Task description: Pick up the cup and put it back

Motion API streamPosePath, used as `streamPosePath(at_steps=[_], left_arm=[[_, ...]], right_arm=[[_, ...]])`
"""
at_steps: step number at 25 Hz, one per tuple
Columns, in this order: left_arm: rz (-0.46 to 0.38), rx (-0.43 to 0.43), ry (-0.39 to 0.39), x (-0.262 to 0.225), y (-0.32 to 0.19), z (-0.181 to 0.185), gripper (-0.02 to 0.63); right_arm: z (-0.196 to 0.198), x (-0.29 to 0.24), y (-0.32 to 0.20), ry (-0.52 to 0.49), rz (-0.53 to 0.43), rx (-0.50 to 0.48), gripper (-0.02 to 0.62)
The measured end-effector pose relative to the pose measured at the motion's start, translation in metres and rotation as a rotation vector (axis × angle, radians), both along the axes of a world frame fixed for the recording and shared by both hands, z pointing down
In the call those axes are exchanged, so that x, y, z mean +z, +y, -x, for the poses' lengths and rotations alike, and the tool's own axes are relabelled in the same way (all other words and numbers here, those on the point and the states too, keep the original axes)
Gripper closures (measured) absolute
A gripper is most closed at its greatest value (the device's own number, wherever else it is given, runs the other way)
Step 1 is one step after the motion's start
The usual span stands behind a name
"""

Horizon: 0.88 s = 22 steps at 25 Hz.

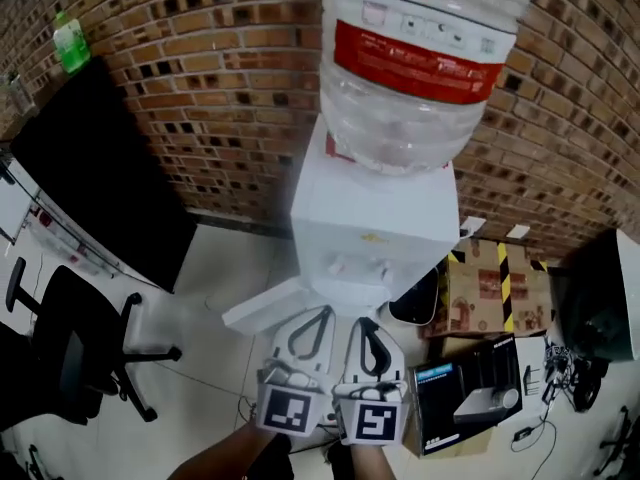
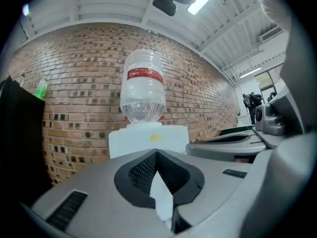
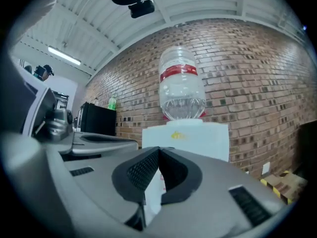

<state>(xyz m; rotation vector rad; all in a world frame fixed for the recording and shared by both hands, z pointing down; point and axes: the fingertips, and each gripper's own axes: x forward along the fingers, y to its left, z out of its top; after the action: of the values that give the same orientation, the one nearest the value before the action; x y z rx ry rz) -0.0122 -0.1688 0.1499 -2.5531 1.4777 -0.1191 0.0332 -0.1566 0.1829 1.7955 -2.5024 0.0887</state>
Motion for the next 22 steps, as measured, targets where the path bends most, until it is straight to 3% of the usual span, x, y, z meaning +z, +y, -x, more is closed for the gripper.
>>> streamPosePath(at_steps=[11,16,22], left_arm=[[-0.057,-0.019,0.158,-0.164,0.026,-0.027,0.609],[-0.099,-0.046,0.161,-0.2,0.043,-0.036,0.609],[-0.116,-0.072,0.179,-0.22,0.068,-0.037,0.609]], right_arm=[[-0.036,-0.173,0.018,0.012,-0.105,-0.018,0.591],[-0.049,-0.22,0.026,0.015,-0.142,-0.061,0.591],[-0.048,-0.24,0.054,0.001,-0.14,-0.125,0.591]])
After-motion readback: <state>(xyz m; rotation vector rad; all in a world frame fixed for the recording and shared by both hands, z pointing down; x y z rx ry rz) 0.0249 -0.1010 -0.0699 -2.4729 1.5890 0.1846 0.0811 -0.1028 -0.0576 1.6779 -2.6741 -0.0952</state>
